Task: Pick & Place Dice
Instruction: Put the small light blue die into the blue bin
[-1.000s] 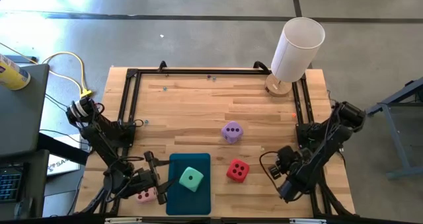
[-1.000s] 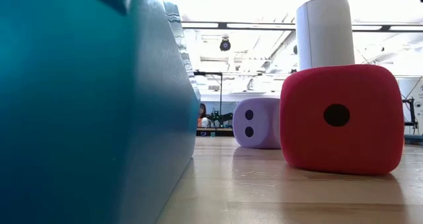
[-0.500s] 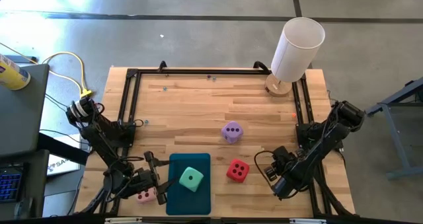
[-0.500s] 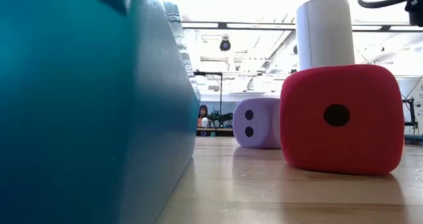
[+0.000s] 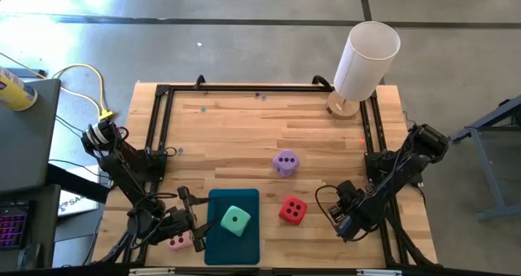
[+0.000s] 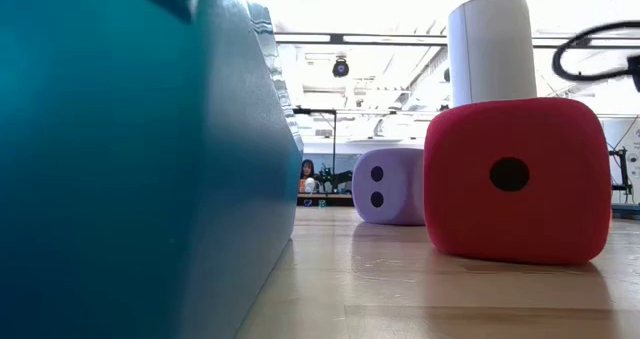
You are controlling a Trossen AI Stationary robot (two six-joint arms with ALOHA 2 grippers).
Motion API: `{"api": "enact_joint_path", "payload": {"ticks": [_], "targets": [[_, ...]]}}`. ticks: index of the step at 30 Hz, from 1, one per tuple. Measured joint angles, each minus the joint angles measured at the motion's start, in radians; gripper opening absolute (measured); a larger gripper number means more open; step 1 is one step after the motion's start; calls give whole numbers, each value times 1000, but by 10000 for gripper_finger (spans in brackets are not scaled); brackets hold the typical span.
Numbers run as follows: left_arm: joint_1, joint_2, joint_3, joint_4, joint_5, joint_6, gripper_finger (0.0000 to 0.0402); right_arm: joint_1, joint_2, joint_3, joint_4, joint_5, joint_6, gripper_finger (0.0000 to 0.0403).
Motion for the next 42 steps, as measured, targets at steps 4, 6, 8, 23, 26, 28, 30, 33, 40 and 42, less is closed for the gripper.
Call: {"api": "enact_joint_path", "payload": {"ticks": [4,6,8,23,26,28,30,33,40,42], "targets": [[0,0,0,0,-3,0,246,-24,0,-34,37,7,-35,151],[0,0,0,0,-3,0,246,-34,0,-47,40,3,-37,151],[0,0,0,0,-3,0,246,-46,0,-55,51,1,-46,151],[0,0,0,-17,-2,-2,246,-92,-3,-97,119,9,-99,151],[0,0,0,-18,-2,-2,246,-92,-4,-102,136,8,-122,151],[0,0,0,-18,-2,-5,246,-92,-4,-102,140,7,-127,151],[0,0,0,-18,-2,-7,246,-92,-3,-102,144,7,-127,151],[0,0,0,-18,-2,-9,246,-92,-3,-103,145,6,-134,151],[0,0,0,-20,-1,-12,246,-92,-2,-104,151,8,-154,122],[0,0,0,-20,-1,-12,246,-92,-1,-104,154,9,-169,103]]}}
